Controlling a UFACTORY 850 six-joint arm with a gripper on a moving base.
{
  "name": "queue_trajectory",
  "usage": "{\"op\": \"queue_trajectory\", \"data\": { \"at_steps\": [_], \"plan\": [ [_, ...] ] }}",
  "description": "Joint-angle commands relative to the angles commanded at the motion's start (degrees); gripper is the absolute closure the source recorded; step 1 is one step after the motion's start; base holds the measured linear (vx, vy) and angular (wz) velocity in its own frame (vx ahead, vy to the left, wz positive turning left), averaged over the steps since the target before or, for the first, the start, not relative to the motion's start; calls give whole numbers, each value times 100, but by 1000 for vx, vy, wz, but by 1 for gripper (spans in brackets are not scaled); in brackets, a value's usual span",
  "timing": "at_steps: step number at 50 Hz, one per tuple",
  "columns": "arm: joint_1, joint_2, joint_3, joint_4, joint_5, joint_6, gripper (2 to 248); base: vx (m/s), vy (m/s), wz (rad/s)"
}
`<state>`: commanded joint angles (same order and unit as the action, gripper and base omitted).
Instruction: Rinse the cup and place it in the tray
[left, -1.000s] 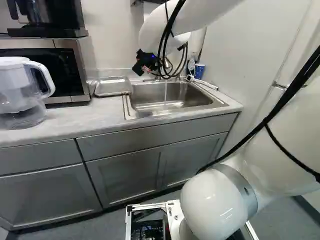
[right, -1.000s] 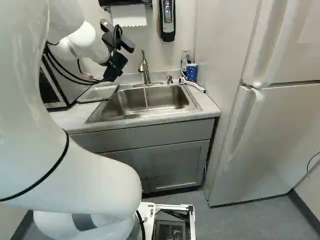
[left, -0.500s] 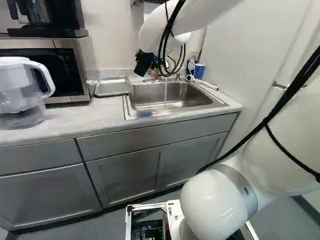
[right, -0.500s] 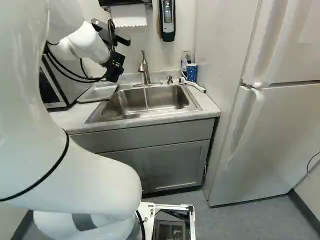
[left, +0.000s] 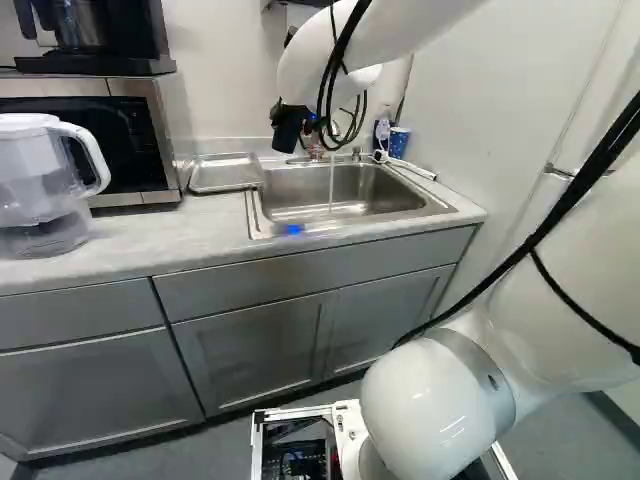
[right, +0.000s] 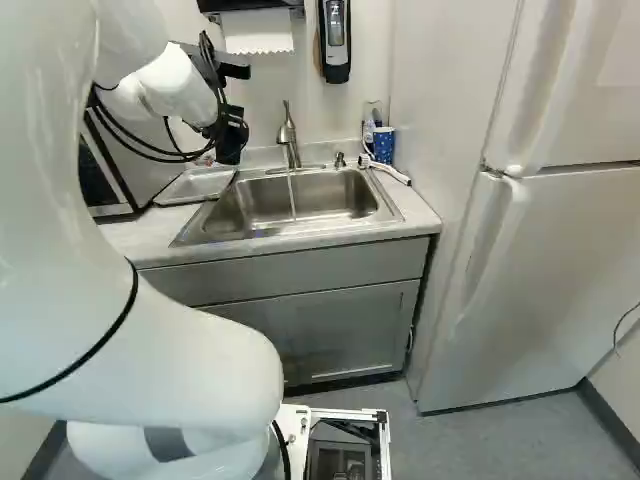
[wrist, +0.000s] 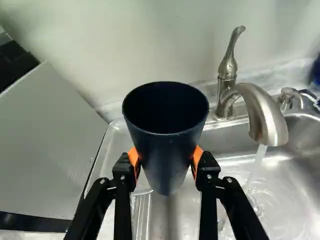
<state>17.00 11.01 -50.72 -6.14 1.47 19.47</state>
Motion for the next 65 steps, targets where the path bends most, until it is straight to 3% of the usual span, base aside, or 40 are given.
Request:
{"op": "queue_trajectory", "data": {
  "at_steps": [20,37,65],
  "plan": [
    [0,0,0,0,0,-1204,129,0,0,0],
    [30,-23,-21,0,0,-1204,129,0,0,0],
    [465,-509,-332,0,313,-1204,129,0,0,0]
  ]
}}
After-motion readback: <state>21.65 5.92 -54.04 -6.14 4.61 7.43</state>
